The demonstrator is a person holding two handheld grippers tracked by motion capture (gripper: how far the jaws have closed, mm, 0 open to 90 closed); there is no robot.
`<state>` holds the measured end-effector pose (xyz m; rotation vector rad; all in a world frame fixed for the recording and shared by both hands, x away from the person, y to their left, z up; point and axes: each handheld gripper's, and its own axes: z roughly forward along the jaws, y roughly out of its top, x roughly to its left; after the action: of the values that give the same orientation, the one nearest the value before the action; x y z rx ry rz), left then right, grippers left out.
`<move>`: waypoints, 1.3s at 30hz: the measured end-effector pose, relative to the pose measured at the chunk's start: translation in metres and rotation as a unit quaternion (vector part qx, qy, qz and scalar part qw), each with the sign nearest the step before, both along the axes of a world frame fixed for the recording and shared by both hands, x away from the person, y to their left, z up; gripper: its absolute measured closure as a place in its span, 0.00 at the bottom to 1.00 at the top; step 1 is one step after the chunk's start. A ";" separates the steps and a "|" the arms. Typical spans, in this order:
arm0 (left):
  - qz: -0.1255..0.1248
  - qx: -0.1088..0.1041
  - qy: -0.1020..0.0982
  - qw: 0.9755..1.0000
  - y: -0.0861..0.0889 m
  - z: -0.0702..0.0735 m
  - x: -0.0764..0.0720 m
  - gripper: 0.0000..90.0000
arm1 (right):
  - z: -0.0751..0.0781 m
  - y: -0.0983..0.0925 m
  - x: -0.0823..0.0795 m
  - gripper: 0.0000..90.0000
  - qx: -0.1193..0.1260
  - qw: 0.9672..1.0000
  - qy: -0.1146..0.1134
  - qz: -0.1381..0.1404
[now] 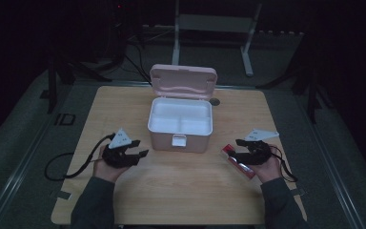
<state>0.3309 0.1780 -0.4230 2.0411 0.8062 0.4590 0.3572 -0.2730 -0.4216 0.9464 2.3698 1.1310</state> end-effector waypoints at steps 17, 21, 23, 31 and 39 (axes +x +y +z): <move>0.024 -0.014 0.033 0.999 -0.016 0.046 0.086 0.51 | 0.042 0.057 0.052 0.51 0.034 0.999 -0.019 -0.014; 0.021 -0.017 0.045 0.999 -0.025 0.036 0.097 0.51 | 0.038 0.061 0.060 0.52 0.035 0.999 -0.006 -0.014; 0.026 -0.015 0.047 0.998 -0.028 0.033 0.099 0.50 | 0.035 0.063 0.061 0.52 0.035 0.999 -0.004 -0.012; 0.031 -0.015 0.066 0.997 -0.025 0.022 0.103 0.53 | 0.029 0.068 0.067 0.53 0.046 0.999 0.018 -0.007; 0.040 -0.037 0.074 0.996 -0.029 0.020 0.088 0.53 | 0.029 0.061 0.061 0.56 0.055 0.998 0.026 -0.002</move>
<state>0.4186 0.1491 -0.4029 1.9963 0.9820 0.3203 0.4187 -0.2122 -0.3926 1.0285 2.3664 1.2608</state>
